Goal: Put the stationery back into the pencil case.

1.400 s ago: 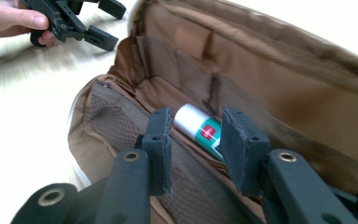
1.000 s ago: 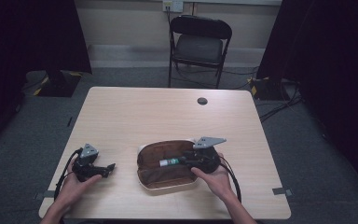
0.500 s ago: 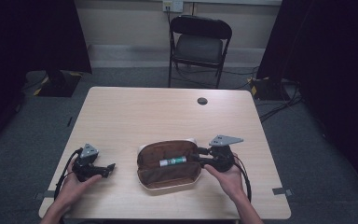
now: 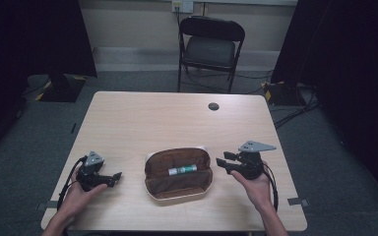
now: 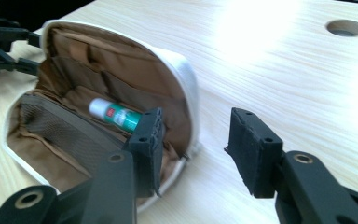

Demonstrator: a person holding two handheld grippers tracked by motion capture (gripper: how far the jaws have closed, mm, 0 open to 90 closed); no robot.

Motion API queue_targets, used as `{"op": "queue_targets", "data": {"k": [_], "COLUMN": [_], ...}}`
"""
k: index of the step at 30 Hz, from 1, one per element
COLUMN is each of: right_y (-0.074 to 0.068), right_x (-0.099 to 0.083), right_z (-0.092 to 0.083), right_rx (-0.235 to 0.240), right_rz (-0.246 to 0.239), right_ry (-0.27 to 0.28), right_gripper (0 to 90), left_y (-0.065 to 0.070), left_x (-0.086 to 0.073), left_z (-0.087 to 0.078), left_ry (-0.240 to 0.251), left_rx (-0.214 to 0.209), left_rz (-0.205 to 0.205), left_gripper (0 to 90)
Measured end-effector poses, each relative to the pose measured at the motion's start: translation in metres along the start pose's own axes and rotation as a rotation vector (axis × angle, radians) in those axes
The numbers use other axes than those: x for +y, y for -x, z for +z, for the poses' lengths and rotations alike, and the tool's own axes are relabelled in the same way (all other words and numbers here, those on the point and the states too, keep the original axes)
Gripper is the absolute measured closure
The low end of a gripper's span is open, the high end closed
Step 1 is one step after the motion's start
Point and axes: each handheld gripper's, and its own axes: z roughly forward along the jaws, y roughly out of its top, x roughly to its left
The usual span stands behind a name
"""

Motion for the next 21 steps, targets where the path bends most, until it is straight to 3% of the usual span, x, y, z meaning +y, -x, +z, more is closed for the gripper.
{"op": "queue_targets", "data": {"k": [11, 21], "right_y": [0.021, 0.046], "right_x": [-0.017, -0.036], "right_z": [-0.016, -0.015], "right_rx": [-0.096, -0.180], "right_rz": [0.046, 0.103], "right_ry": [-0.006, -0.052], "right_gripper": [47.9, 35.0], "left_y": [0.000, 0.000], "left_x": [0.001, 0.001], "left_z": [0.001, 0.002], "left_ry": [0.003, 0.001], "left_rx": [-0.004, -0.005], "left_rz": [-0.005, -0.002], "left_gripper": [9.1, 8.6]}}
